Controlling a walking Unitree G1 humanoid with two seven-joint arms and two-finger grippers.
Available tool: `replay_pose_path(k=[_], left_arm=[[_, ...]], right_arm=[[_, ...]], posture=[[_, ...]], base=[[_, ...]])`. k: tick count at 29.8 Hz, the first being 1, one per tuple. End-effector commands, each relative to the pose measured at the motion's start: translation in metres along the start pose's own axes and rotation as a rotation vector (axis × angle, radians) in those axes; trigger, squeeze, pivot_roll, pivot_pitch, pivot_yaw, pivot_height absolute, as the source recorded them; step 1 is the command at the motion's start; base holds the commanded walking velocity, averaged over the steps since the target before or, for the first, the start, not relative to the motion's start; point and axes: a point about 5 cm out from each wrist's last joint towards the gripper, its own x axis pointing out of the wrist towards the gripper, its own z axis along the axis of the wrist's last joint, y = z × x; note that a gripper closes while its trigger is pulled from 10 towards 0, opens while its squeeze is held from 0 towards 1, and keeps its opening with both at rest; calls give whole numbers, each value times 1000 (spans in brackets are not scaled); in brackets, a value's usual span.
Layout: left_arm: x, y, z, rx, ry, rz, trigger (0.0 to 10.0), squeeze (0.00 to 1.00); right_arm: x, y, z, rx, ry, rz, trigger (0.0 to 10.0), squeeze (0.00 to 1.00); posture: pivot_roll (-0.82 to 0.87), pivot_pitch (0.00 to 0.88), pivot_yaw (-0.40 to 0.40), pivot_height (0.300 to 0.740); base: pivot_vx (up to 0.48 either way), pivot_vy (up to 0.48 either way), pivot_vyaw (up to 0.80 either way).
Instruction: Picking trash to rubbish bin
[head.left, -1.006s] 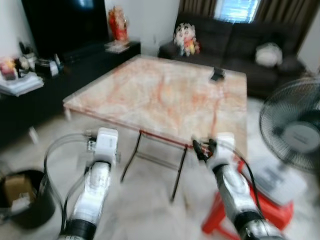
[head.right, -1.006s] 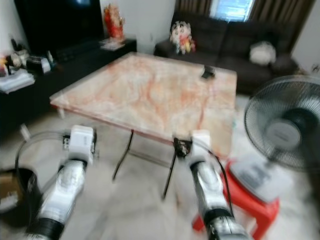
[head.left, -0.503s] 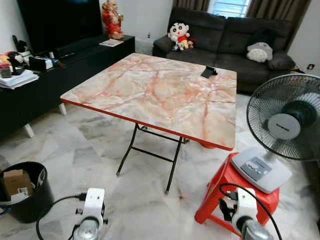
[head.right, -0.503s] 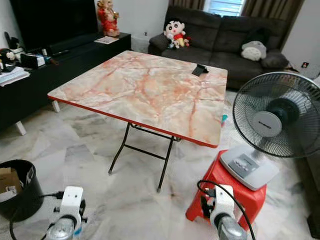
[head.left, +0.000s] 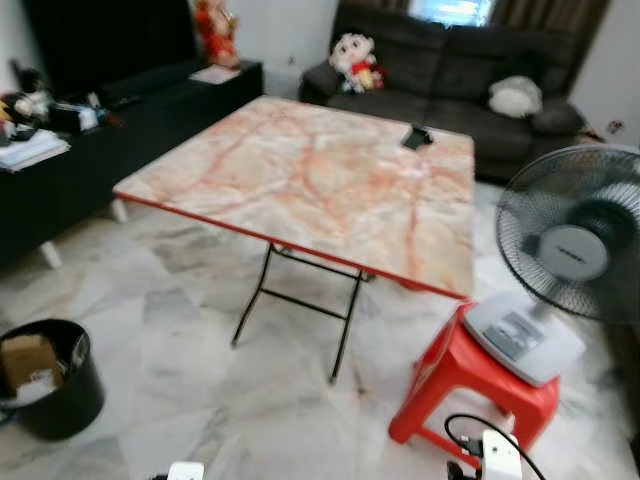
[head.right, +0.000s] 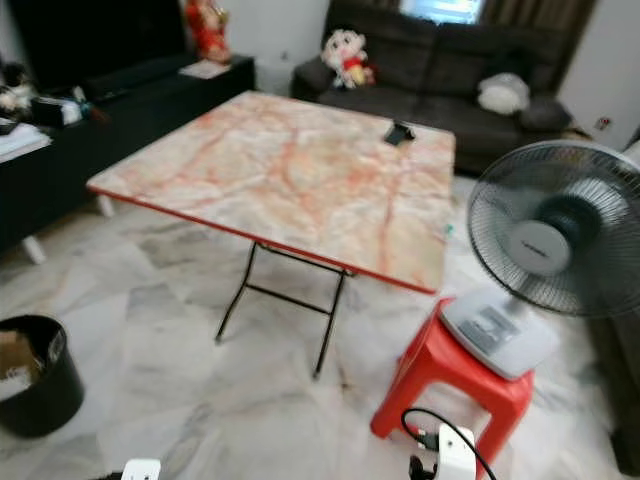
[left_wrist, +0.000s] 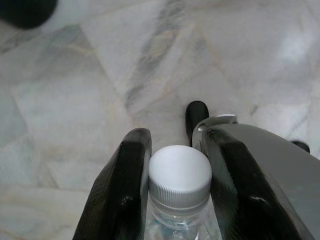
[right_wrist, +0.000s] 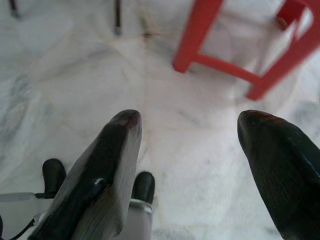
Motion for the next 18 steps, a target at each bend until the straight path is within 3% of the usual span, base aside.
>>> replay_pose_path(k=[1,9,18], left_arm=[[-3,1,-14,-12,49,6,10000,0],[-2,2,-12,-15,48,6,10000,0],[1,1,7,-20,-39,4,10000,0]], right_arm=[[0,-3,2,-6,1,-9,10000,0],[1,-2,7,-10,-8,-8,10000,0],[2,3,11,-10,-25,12,10000,0]], posture=[[-8,37,-98,740],[-11,32,-100,740],[-7,30,-98,740]], base=[[0,0,800],[0,0,800],[0,0,800]])
